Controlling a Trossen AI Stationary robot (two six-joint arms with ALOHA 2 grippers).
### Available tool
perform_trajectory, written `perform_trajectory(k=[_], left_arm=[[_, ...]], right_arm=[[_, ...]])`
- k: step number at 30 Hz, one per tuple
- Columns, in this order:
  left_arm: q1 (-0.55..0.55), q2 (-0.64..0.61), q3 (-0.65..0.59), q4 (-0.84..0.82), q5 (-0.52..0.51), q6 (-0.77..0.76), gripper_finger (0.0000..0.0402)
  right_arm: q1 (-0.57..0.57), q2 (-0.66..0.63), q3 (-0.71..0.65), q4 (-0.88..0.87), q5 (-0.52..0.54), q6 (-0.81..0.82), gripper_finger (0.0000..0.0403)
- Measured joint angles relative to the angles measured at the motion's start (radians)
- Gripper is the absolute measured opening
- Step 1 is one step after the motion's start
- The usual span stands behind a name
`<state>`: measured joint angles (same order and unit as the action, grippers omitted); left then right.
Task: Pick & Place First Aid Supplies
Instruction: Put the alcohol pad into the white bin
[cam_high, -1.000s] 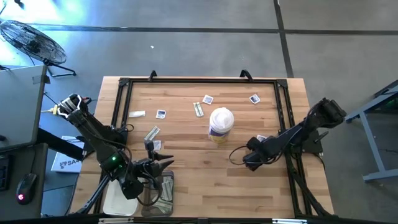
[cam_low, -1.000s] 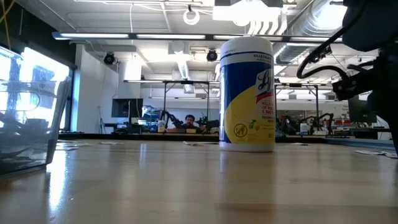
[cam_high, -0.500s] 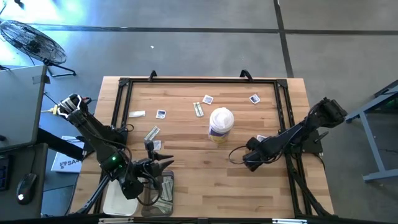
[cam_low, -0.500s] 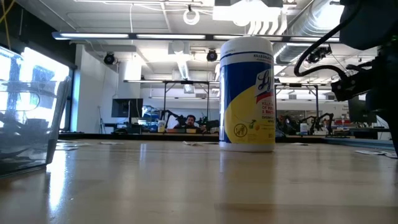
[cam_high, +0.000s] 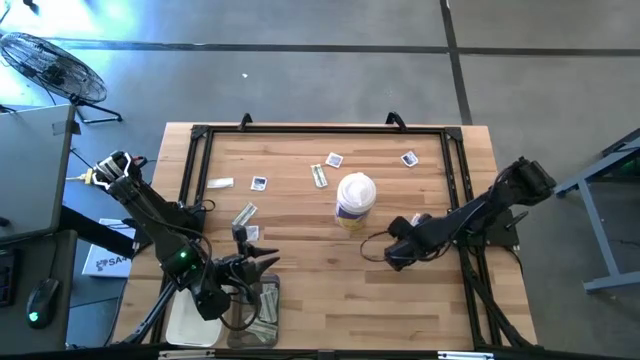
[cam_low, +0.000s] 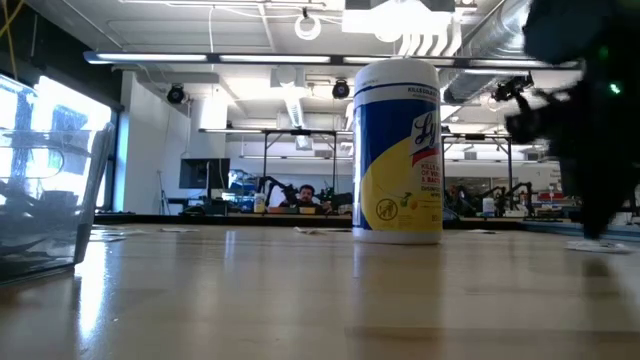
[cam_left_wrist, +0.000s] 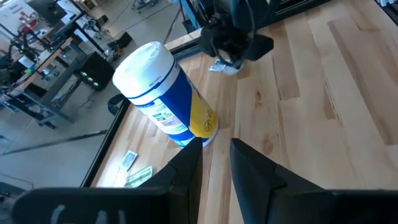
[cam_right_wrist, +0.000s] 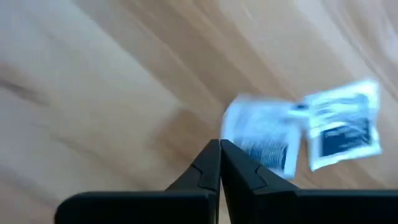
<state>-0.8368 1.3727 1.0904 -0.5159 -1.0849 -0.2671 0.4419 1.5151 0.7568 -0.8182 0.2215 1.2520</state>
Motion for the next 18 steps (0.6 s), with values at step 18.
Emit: perform_trajectory(k=[18], left_arm=[[0.099,0.0,0.0,-0.001,0.115,-0.033,0.0078]], right_arm=[[0.011,-0.008,0.057,0.023,0.102,-0.071,0.0025]])
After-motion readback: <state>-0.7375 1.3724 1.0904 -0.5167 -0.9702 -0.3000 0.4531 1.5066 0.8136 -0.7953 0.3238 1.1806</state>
